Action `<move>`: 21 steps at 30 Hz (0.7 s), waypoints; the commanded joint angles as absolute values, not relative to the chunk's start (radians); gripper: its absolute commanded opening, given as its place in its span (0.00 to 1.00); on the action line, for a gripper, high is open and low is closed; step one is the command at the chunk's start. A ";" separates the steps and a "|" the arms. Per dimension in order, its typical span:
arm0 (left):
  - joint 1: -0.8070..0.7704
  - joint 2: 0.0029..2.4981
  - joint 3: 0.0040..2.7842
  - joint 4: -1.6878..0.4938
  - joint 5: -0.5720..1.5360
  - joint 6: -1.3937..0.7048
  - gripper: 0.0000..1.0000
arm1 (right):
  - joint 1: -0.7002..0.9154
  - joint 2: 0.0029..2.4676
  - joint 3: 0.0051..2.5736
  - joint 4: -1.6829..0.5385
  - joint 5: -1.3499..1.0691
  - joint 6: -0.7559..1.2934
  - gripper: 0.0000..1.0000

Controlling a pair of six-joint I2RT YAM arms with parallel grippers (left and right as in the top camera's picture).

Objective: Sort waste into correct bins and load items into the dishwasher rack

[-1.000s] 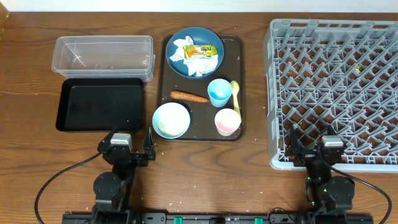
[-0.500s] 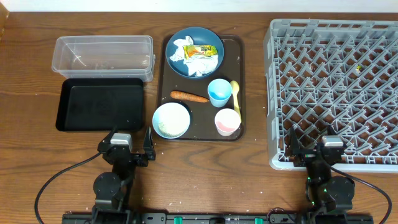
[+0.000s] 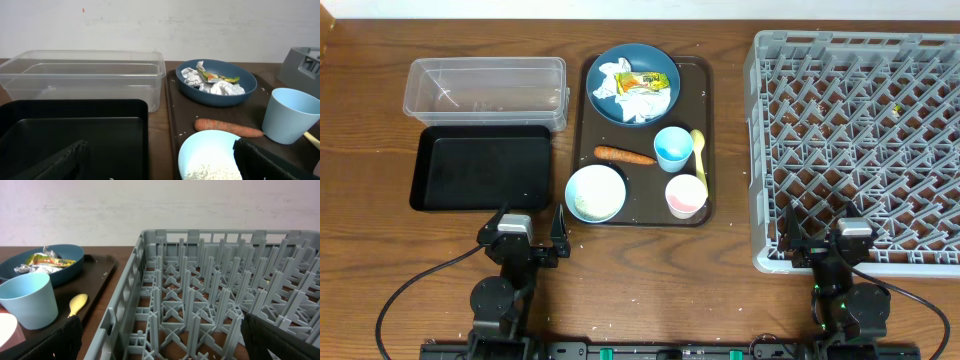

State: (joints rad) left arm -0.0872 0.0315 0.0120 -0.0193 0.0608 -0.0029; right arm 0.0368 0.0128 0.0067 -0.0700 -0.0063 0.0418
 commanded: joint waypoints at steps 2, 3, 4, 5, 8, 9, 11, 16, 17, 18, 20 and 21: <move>-0.088 0.023 0.004 -0.066 0.063 -0.004 0.93 | 0.043 0.011 0.006 -0.075 -0.008 0.051 0.99; -0.088 0.023 0.004 -0.067 0.063 -0.004 0.93 | 0.043 0.011 0.006 -0.075 -0.008 0.051 0.99; -0.088 0.023 0.004 -0.066 0.063 -0.004 0.93 | 0.043 0.011 0.006 -0.075 -0.008 0.051 0.99; -0.088 0.023 0.004 -0.066 0.063 -0.004 0.93 | 0.043 0.011 0.006 -0.075 -0.008 0.051 0.99; -0.088 0.023 0.004 -0.066 0.063 -0.004 0.93 | 0.043 0.011 0.006 -0.074 -0.008 0.051 0.99; -0.088 0.023 0.004 -0.066 0.063 -0.004 0.93 | 0.043 0.011 0.006 -0.074 -0.008 0.052 0.99; -0.088 0.023 0.004 -0.066 0.063 -0.004 0.93 | 0.043 0.011 0.006 -0.075 -0.008 0.051 0.99; -0.088 0.023 0.004 -0.067 0.063 -0.004 0.93 | 0.042 0.011 0.006 -0.074 0.011 0.021 0.99; -0.088 0.023 0.004 -0.066 0.063 -0.004 0.93 | 0.043 0.011 0.006 -0.072 0.011 0.018 0.99; -0.088 0.023 0.004 -0.066 0.063 -0.004 0.93 | 0.043 0.011 0.006 -0.072 0.011 0.019 0.99; -0.088 0.023 0.004 -0.066 0.063 -0.004 0.93 | 0.043 0.011 0.006 -0.073 0.010 0.019 0.99; -0.088 0.023 0.004 -0.067 0.063 -0.004 0.93 | 0.043 0.011 0.006 -0.073 0.010 0.019 0.99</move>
State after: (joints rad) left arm -0.0872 0.0315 0.0120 -0.0193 0.0608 -0.0029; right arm 0.0368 0.0128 0.0067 -0.0700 -0.0006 0.0364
